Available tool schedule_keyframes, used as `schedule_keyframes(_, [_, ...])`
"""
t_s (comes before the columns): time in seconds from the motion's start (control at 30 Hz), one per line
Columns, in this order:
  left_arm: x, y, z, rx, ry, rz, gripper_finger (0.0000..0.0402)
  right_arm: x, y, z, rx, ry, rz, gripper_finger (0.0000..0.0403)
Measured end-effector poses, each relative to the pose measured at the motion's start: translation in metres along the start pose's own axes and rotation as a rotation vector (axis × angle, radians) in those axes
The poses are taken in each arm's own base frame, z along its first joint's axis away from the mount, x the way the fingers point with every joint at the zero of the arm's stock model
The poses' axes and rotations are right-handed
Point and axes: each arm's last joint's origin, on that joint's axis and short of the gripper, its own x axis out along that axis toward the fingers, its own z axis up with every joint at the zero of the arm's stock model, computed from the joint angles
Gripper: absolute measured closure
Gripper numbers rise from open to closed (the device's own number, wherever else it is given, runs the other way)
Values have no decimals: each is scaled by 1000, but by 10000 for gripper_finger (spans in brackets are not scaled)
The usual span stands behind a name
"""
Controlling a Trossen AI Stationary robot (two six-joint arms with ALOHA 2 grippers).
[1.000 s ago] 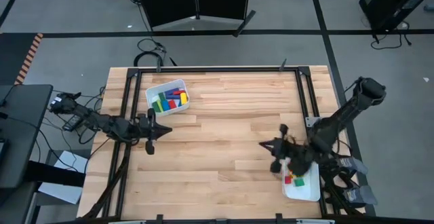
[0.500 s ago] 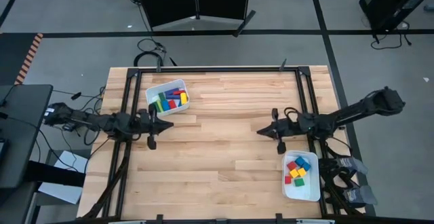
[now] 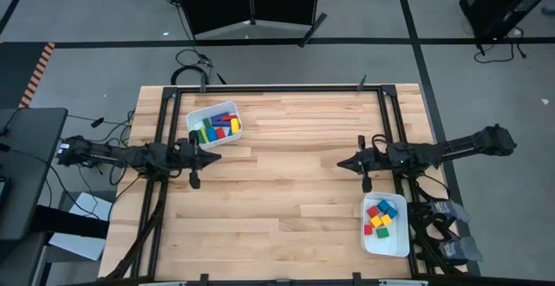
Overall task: Sort blocks by size
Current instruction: Return to Home Position
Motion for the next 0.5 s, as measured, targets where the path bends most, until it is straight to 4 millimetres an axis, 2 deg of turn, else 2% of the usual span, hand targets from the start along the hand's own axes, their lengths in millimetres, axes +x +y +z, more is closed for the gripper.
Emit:
schedule_keyframes(0.23, [-11, 1, 8, 26, -111, -51, 401, -14, -1, 3, -2, -57, 29, 399])
schedule_keyframes(0.5, [-11, -2, 7, 44, -92, -157, 394, -15, -1, 5, 16, -79, 43, 390])
